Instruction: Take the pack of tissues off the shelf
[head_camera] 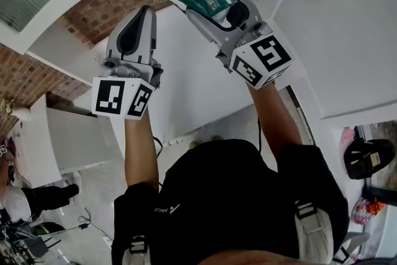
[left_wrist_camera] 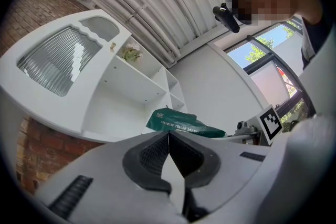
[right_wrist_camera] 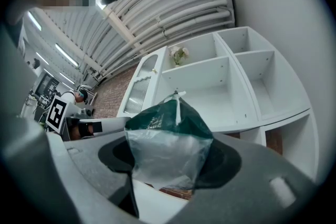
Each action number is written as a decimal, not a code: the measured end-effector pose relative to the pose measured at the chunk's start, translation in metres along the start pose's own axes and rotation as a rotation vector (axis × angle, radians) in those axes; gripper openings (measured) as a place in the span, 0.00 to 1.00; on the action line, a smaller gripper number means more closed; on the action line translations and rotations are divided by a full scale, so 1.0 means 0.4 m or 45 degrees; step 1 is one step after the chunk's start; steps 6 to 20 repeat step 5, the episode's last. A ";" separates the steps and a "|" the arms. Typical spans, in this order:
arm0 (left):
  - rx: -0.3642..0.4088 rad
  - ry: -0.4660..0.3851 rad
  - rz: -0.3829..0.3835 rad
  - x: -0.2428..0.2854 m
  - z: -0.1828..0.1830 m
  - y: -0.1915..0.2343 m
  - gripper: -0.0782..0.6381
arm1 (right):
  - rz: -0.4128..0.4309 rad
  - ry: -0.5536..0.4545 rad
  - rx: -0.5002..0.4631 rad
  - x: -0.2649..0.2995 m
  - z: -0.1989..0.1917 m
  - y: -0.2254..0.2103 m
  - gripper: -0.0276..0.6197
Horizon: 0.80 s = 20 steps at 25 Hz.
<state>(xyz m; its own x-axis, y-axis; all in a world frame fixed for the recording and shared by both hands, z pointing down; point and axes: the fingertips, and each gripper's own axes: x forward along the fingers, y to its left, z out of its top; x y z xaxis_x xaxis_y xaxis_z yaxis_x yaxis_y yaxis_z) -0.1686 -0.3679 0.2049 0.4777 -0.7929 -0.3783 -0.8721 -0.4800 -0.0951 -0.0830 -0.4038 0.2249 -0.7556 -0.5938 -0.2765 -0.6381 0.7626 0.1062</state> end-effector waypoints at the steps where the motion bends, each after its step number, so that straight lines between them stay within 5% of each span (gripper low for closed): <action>1: -0.001 0.000 0.000 0.000 0.000 0.001 0.11 | -0.001 0.000 0.000 0.000 0.000 0.000 0.51; 20: -0.004 -0.001 -0.001 0.001 0.000 0.003 0.11 | -0.002 0.001 0.006 0.001 -0.002 0.001 0.51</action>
